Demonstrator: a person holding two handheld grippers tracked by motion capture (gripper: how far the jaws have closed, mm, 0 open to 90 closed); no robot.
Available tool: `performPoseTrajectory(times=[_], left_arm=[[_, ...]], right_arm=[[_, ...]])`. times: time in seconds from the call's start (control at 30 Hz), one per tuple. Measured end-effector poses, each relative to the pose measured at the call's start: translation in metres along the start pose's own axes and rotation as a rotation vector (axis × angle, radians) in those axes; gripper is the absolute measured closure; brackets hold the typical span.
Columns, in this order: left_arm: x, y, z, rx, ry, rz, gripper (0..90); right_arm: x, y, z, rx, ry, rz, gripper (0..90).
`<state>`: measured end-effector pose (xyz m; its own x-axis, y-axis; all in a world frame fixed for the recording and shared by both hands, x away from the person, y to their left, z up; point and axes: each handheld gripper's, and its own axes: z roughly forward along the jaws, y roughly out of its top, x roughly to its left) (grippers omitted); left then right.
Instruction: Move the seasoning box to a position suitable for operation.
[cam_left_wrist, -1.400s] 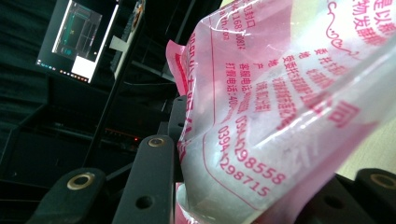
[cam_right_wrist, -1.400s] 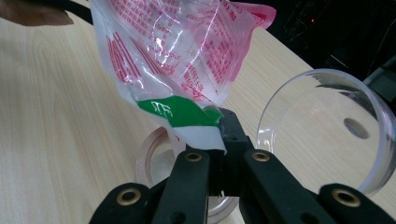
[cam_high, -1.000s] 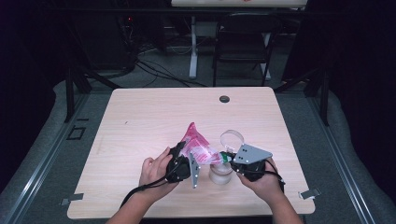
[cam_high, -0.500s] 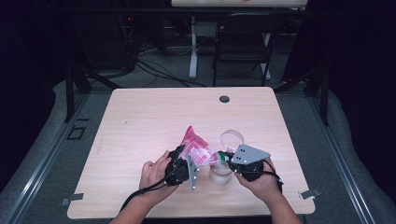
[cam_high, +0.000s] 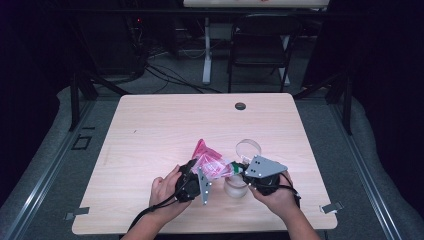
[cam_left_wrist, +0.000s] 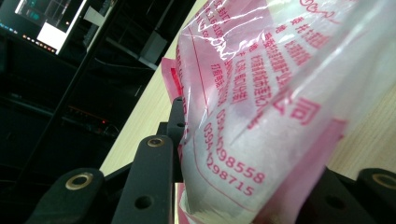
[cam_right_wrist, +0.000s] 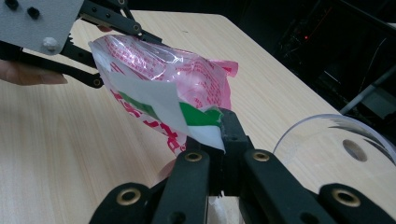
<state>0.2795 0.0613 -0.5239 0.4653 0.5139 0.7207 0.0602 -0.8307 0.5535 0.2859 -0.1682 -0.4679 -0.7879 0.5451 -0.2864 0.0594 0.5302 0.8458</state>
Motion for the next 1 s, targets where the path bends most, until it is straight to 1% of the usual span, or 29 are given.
performPoseTrajectory(times=[0.07,0.1,0.17,0.23,0.27,0.3,0.33,0.47,0.5,0.63,0.77,0.8,0.87,0.97,1.0], left_arm=[[-0.002,-0.001,0.0,0.0,-0.006,-0.011,70.5],[-0.001,-0.001,0.0,0.001,-0.006,0.0,70.3],[-0.003,-0.002,0.001,0.0,-0.016,-0.009,69.9],[-0.004,-0.002,0.0,0.009,-0.028,-0.006,69.3],[-0.004,-0.002,0.001,-0.001,-0.031,-0.014,69.1],[-0.004,-0.003,0.001,0.0,-0.036,-0.012,68.8],[-0.005,-0.003,0.001,-0.003,-0.042,-0.023,68.6],[-0.006,-0.005,0.001,0.004,-0.062,-0.031,68.2],[-0.007,-0.006,0.001,0.008,-0.072,-0.044,68.2],[-0.008,-0.007,0.002,0.009,-0.083,-0.046,68.2],[-0.008,-0.008,0.003,0.013,-0.105,-0.068,68.3],[-0.008,-0.008,0.003,0.022,-0.115,-0.065,68.2],[-0.01,-0.009,0.004,0.014,-0.112,-0.066,68.2],[-0.01,-0.01,0.005,0.027,-0.128,-0.093,68.2],[-0.01,-0.011,0.005,0.032,-0.139,-0.105,68.2]], right_arm=[[0.001,0.001,0.0,-0.001,0.001,-0.003,90.0],[0.001,0.001,0.0,0.0,0.0,-0.005,90.0],[0.002,0.002,-0.001,-0.002,0.0,-0.009,90.0],[0.003,0.002,-0.001,-0.002,0.0,-0.013,90.0],[0.003,0.003,-0.002,-0.005,0.002,-0.013,90.0],[0.003,0.003,-0.002,-0.006,0.0,-0.017,90.0],[0.004,0.004,-0.003,-0.003,0.001,-0.023,90.0],[0.006,0.005,-0.003,-0.008,0.004,-0.028,90.0],[0.006,0.005,-0.002,-0.009,0.005,-0.03,90.0],[0.008,0.007,-0.002,-0.008,0.011,-0.039,90.0],[0.01,0.007,-0.002,-0.006,0.017,-0.043,90.0],[0.01,0.006,-0.002,-0.005,0.018,-0.047,90.0],[0.01,0.007,-0.001,-0.004,0.02,-0.051,90.0],[0.01,0.006,0.0,0.0,0.024,-0.051,90.0],[0.01,0.006,0.001,0.002,0.026,-0.051,90.0]])
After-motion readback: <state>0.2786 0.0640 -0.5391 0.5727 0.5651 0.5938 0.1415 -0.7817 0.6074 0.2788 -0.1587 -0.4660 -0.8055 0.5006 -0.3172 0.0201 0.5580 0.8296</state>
